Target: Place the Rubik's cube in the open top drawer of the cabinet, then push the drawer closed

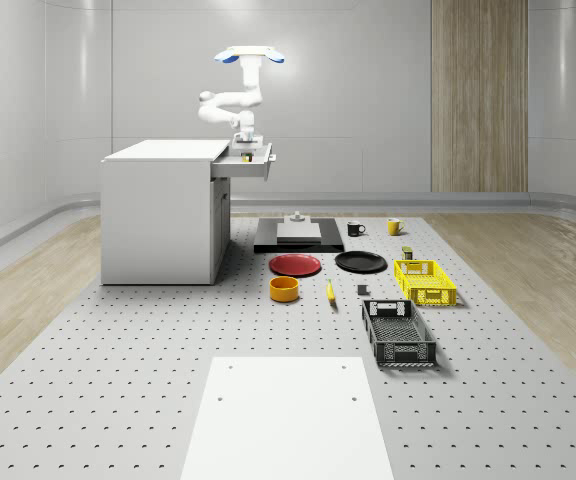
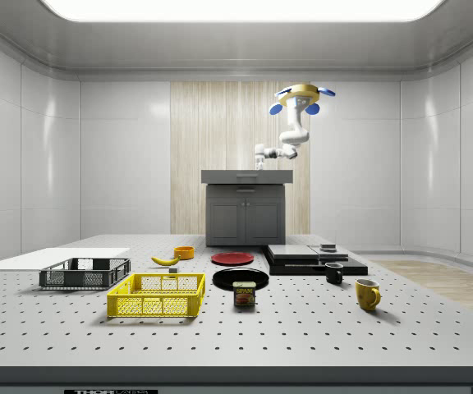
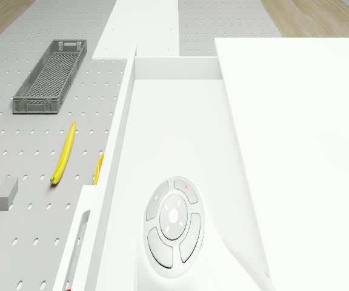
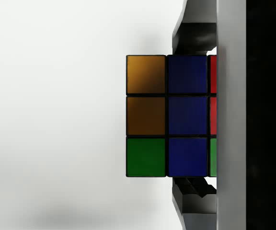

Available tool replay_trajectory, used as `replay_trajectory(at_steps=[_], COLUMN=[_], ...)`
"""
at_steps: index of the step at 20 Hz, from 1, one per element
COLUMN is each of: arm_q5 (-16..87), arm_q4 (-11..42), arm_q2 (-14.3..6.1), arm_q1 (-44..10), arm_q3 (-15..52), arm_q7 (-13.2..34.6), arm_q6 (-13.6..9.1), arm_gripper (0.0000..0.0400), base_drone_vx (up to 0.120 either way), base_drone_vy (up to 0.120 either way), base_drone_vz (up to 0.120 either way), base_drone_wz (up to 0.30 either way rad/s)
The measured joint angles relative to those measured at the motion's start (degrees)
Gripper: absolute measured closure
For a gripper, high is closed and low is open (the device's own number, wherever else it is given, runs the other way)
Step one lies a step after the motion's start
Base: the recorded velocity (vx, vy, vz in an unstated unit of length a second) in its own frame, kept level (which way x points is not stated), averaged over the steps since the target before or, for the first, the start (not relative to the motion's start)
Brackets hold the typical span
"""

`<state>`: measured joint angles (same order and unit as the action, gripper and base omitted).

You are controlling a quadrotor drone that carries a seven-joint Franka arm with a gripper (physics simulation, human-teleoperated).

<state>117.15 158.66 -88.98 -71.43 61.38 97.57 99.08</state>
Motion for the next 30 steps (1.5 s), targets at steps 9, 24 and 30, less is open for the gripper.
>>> replay_trajectory(at_steps=[9, 24, 30], arm_q5=[-1.7, -2.3, -2.1], arm_q4=[1.2, 1.8, 1.9], arm_q2=[0.8, 1.8, 2.2], arm_q1=[1.3, 2.1, 2.3], arm_q3=[2.2, 3.2, 3.1], arm_q7=[-0.5, -0.9, -1.0], arm_q6=[-2.0, -3.5, -3.9], arm_gripper=[0.0004, 0.0, 0.0], base_drone_vx=[-0.018, -0.067, 0.0], base_drone_vy=[0.013, 0.12, 0.12], base_drone_vz=[0.067, 0.067, 0.0], base_drone_wz=[0.0, 0.0, 0.0])
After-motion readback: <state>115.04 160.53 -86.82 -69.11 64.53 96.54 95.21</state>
